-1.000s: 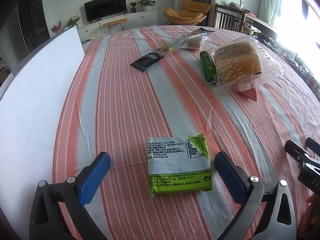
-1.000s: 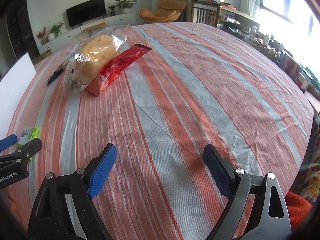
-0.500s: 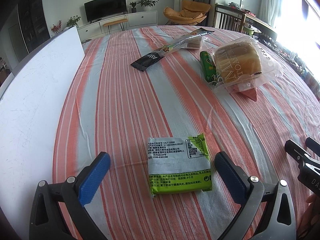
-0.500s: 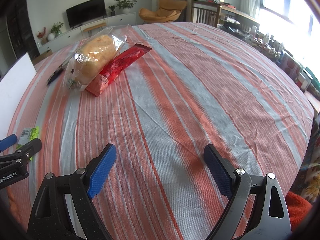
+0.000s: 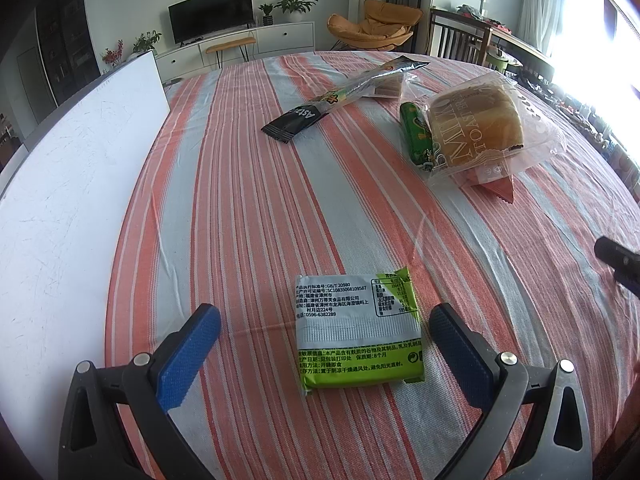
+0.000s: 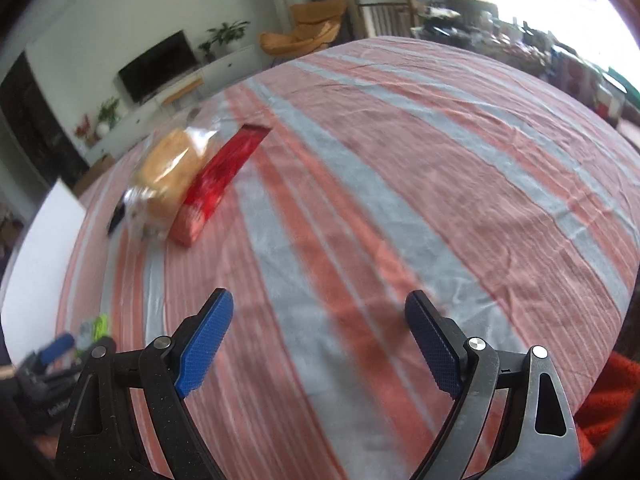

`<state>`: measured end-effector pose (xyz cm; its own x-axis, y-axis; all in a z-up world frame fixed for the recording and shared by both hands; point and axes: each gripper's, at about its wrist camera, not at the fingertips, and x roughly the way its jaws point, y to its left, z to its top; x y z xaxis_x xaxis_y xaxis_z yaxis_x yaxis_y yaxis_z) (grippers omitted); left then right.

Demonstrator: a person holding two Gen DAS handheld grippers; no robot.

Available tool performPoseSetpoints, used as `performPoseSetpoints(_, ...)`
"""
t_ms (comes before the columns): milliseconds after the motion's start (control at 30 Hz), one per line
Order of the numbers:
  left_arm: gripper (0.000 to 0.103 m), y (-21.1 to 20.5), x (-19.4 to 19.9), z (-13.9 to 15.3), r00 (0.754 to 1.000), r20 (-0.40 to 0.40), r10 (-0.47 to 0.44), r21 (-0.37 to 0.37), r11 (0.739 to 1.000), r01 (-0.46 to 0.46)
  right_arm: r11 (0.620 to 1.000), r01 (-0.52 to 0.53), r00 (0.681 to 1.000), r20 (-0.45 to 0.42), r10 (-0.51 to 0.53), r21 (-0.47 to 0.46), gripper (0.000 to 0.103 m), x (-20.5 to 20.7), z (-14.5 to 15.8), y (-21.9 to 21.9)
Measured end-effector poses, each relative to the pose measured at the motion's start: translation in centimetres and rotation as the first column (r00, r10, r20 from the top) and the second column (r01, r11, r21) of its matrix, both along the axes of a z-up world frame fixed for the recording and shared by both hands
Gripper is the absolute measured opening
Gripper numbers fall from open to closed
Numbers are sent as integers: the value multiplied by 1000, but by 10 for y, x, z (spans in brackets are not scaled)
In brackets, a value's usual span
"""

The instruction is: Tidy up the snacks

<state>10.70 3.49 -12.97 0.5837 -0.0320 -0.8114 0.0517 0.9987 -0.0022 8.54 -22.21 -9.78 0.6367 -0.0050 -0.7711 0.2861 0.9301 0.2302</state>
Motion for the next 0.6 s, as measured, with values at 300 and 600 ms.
performPoseSetpoints(300,103,0,0,0,1000,0,0,0,1000,0,989,-53,998,-8,55,139,87,97,11,-1)
performPoseSetpoints(600,103,0,0,0,1000,0,0,0,1000,0,974,-206,976,-54,212,97,54,149,1,71)
